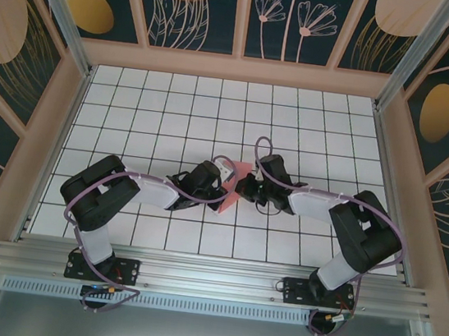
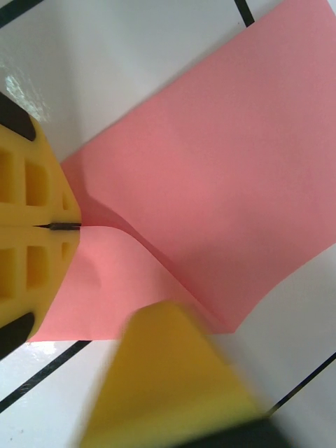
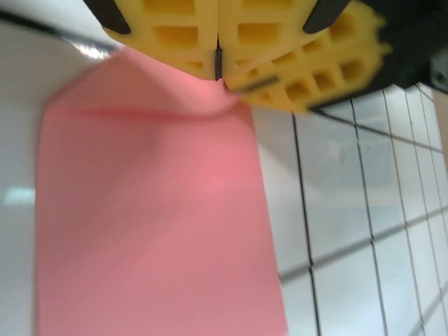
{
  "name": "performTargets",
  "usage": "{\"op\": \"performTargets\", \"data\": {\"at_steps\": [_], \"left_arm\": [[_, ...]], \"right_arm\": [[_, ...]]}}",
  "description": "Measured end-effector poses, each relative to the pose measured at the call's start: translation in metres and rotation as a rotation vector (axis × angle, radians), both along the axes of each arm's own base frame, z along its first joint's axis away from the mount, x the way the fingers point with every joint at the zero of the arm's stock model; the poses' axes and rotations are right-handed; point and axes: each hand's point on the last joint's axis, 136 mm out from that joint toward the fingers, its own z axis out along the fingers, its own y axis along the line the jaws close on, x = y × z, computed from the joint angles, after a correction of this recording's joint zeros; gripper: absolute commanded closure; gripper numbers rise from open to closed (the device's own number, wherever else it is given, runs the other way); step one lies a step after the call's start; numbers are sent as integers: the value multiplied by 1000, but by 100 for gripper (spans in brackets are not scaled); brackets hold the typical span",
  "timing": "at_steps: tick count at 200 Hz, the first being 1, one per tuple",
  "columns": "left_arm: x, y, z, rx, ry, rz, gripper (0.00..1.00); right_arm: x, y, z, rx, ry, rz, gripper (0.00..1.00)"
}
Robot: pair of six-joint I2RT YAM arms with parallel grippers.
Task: Fold a paper plane with a square sheet of paper (pick it up from the middle)
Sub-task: Third fold the triangle at the center of the table.
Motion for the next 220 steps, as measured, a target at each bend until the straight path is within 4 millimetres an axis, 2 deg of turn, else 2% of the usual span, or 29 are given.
{"op": "performTargets", "data": {"at_steps": [14,29,63,78,220], "left_arm": [[0,0,0,0,0,0,100],[0,0,0,0,0,0,100],[0,0,1,2,1,-1,100],[0,0,1,10,2,-5,100],[2,1,0,50,-1,-19,100]], "right_arm": [[18,-2,6,-13,-30,-16,96],[32,-3,1,-43,-38,-21,96],[42,-4,-32,-141,14,11,97],[47,-2,-31,-157,1,25,96],[49,0,-33,-188,-18,88,96]]}}
